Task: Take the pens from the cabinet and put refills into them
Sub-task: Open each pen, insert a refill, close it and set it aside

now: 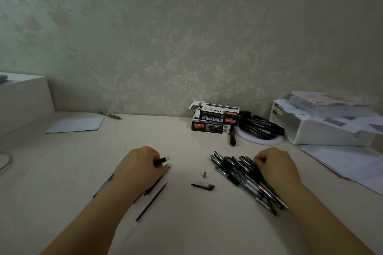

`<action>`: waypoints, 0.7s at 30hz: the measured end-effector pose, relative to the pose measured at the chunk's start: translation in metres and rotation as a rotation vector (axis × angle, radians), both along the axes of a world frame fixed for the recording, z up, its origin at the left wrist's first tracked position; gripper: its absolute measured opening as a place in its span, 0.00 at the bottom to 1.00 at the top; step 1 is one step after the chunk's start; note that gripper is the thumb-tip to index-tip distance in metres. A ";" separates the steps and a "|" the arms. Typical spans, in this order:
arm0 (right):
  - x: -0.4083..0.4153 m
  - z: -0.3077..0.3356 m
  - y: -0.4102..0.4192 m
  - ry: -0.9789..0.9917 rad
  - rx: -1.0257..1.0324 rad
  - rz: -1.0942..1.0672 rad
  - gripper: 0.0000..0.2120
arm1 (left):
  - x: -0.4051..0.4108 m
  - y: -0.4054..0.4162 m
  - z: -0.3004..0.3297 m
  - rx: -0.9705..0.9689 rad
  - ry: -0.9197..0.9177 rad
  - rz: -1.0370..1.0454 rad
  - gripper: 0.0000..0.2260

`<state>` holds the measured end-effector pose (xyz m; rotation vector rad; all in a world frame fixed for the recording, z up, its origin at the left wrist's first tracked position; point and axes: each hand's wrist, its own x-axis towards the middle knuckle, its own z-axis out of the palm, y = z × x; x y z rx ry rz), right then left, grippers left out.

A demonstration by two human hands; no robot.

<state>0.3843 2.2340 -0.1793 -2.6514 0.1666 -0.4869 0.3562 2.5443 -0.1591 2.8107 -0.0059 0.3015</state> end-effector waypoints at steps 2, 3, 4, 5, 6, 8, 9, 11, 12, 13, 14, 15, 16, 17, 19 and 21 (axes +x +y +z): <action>-0.003 0.004 0.004 -0.065 -0.006 0.002 0.10 | -0.003 -0.001 0.002 0.022 0.065 -0.020 0.14; -0.004 0.007 0.008 -0.121 -0.003 0.012 0.09 | -0.005 -0.002 0.003 0.036 0.102 -0.028 0.16; -0.006 0.010 0.012 -0.182 0.005 0.034 0.09 | -0.007 -0.003 0.004 0.045 0.136 -0.036 0.16; -0.008 0.012 0.018 -0.240 0.017 0.067 0.08 | -0.008 -0.004 0.005 0.049 0.167 -0.047 0.16; -0.011 0.014 0.024 -0.289 0.025 0.109 0.08 | -0.010 -0.005 0.006 0.055 0.192 -0.061 0.15; -0.015 0.015 0.037 -0.360 0.027 0.210 0.06 | -0.011 -0.006 0.008 0.084 0.224 -0.085 0.12; -0.017 0.014 0.043 -0.382 0.022 0.256 0.06 | -0.012 -0.006 0.009 0.101 0.235 -0.091 0.11; -0.019 0.012 0.053 -0.385 0.011 0.325 0.05 | -0.012 -0.007 0.010 0.132 0.255 -0.099 0.09; -0.020 0.011 0.057 -0.369 0.015 0.353 0.05 | -0.012 -0.007 0.009 0.146 0.257 -0.100 0.09; -0.020 0.010 0.060 -0.347 0.029 0.379 0.05 | -0.012 -0.009 0.009 0.161 0.255 -0.097 0.10; -0.021 0.009 0.064 -0.321 0.065 0.402 0.05 | -0.013 -0.010 0.008 0.172 0.247 -0.090 0.11; -0.023 0.009 0.068 -0.290 0.127 0.418 0.04 | -0.013 -0.011 0.007 0.174 0.234 -0.082 0.12; -0.025 0.008 0.071 -0.253 0.209 0.425 0.04 | -0.013 -0.012 0.006 0.157 0.216 -0.076 0.14; -0.027 0.009 0.075 -0.207 0.306 0.426 0.04 | -0.013 -0.013 0.006 0.112 0.192 -0.072 0.16; -0.032 0.011 0.082 -0.068 0.546 0.451 0.03 | -0.010 -0.013 0.007 -0.066 0.131 -0.075 0.18; -0.038 0.014 0.089 0.139 0.790 0.532 0.05 | -0.007 -0.013 0.009 -0.299 0.071 -0.090 0.18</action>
